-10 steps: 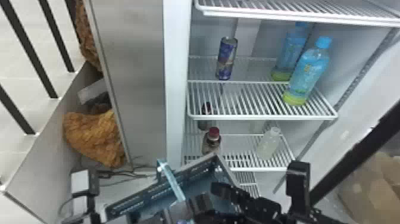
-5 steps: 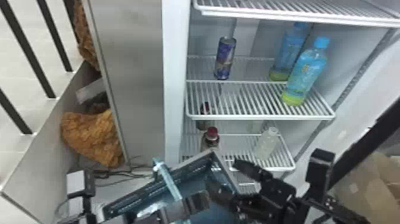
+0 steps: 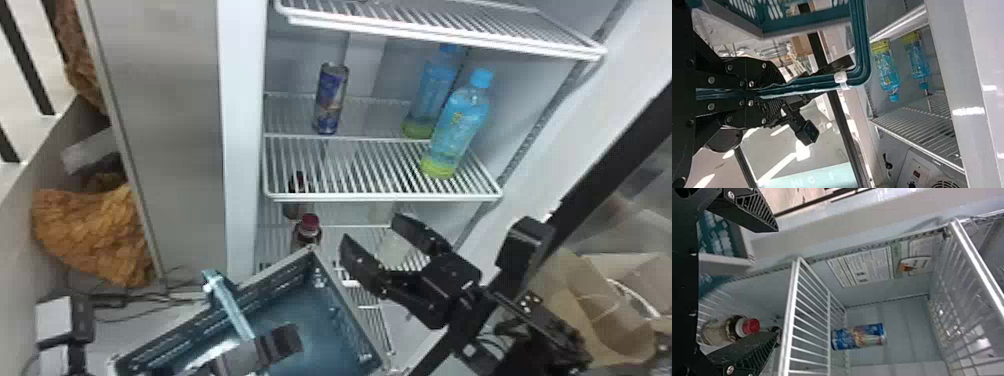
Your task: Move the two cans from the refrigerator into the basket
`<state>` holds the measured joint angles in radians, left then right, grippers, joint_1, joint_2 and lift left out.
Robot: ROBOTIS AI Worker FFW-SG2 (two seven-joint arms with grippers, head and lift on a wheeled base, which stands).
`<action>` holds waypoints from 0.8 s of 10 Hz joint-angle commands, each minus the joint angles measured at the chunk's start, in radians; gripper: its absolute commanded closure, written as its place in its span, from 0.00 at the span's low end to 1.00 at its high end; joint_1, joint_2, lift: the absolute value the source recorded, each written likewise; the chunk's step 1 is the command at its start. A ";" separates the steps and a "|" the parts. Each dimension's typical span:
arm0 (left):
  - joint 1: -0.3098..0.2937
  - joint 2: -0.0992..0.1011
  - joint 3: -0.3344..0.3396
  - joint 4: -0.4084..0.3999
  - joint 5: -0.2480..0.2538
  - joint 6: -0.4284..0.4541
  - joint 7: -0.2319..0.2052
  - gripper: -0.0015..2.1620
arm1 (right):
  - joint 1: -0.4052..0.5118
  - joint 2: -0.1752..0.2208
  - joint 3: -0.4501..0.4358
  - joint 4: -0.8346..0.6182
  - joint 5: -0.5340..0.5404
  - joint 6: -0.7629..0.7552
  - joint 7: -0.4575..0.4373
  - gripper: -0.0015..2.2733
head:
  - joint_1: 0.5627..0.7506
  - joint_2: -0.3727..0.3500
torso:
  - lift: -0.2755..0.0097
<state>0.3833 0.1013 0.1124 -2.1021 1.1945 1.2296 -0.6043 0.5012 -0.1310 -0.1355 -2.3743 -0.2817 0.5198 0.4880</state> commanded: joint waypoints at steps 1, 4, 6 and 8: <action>0.000 0.000 0.001 0.000 0.000 0.000 0.000 0.56 | -0.015 0.004 0.004 0.014 0.013 -0.039 -0.023 0.04 | 0.70 0.16 | 0.84; 0.000 0.000 0.001 0.000 0.000 0.000 0.000 0.56 | -0.086 0.008 0.004 0.086 0.026 -0.090 -0.057 0.04 | 0.70 0.14 | 0.84; 0.000 0.000 0.001 0.000 0.000 0.000 0.000 0.56 | -0.123 0.011 0.008 0.113 0.030 -0.117 -0.089 0.04 | 0.70 0.13 | 0.84; 0.000 0.000 -0.001 0.000 0.002 0.000 0.000 0.56 | -0.190 0.011 0.022 0.176 0.034 -0.139 -0.103 0.04 | 0.70 0.13 | 0.84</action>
<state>0.3826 0.1012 0.1129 -2.1021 1.1957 1.2296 -0.6043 0.3355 -0.1197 -0.1188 -2.2213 -0.2501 0.3882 0.3860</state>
